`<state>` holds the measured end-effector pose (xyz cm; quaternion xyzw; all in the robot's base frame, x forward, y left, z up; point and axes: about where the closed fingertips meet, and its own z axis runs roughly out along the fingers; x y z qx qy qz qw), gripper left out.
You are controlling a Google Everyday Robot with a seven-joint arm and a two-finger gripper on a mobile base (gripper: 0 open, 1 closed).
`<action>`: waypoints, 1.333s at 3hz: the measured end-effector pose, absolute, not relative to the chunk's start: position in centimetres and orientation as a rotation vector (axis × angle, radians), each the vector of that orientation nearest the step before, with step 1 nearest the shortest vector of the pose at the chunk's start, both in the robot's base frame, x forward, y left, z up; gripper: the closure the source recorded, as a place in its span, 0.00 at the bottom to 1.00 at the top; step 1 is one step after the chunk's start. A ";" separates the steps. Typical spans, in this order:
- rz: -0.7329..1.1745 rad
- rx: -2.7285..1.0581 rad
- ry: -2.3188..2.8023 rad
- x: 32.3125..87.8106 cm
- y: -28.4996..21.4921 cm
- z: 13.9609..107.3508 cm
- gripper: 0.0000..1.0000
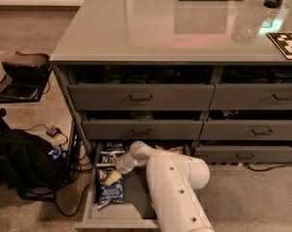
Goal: Pick blue chip bag from bottom drawer and place on counter
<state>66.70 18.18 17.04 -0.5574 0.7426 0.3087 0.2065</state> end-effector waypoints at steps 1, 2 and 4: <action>0.810 -1.568 2.116 66.8 18.5 16.3 0.42; 0.772 -1.582 2.151 66.4 18.7 15.7 0.66; 0.764 -1.561 2.147 65.1 18.6 15.6 0.85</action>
Offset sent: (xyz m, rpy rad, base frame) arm -0.0033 0.0056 -0.0155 -0.1445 0.0039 -0.0273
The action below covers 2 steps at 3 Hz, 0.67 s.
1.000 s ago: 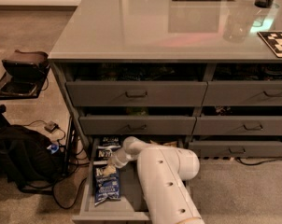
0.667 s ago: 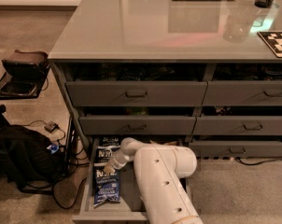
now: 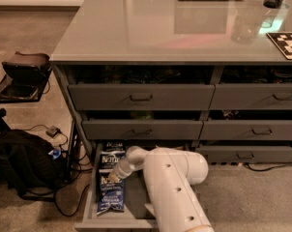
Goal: Pick blue chip bag from bottom drawer and place on counter
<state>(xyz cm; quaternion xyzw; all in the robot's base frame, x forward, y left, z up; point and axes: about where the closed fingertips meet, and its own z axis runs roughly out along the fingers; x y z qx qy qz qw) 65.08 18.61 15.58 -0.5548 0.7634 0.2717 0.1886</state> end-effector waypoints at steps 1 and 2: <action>0.772 -1.530 2.111 65.2 18.1 16.6 0.62; 0.742 -1.515 2.073 65.1 17.5 18.0 0.39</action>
Offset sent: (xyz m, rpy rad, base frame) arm -0.0004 -0.0209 0.0433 0.0671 -0.1318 -0.0317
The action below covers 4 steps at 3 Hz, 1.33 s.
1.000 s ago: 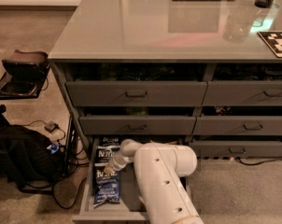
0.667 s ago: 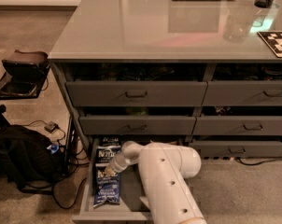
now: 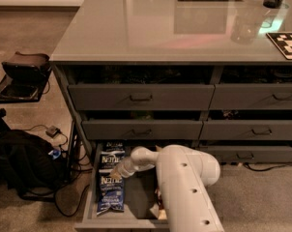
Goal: Pick blue chip bag from bottom drawer and place on counter
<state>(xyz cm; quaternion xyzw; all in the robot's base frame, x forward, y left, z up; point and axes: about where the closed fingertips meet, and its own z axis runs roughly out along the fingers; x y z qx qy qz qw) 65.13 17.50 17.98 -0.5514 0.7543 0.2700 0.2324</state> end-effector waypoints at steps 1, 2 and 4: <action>0.778 -1.485 2.026 64.9 17.0 19.0 0.15; 0.830 -1.476 1.990 64.8 16.8 19.6 0.00; 0.902 -1.503 2.048 64.2 17.9 18.1 0.00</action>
Offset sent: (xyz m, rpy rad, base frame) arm 0.0007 -0.0134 0.0275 0.1553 -0.0074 0.0266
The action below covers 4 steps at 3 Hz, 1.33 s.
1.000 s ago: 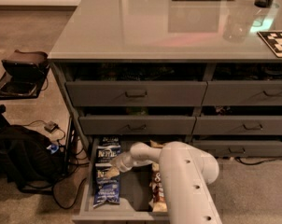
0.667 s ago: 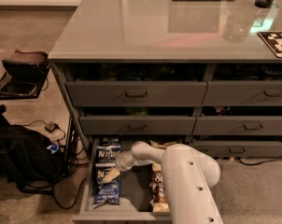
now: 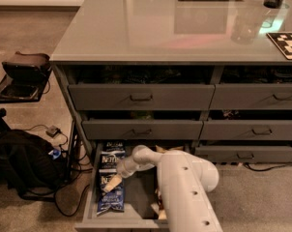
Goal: Pick blue chip bag from bottom drawer and place on counter
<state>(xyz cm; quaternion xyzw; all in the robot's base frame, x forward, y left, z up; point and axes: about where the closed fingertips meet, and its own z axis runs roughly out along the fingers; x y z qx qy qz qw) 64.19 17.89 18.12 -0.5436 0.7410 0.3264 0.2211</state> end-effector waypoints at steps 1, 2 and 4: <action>0.954 -1.521 2.105 63.7 18.7 16.8 0.00; 0.984 -1.529 2.160 63.0 19.1 15.7 0.00; 0.978 -1.538 2.234 63.1 19.2 14.7 0.00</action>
Offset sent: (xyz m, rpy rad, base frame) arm -0.0127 0.0132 -0.0338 -0.0764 0.1819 0.0169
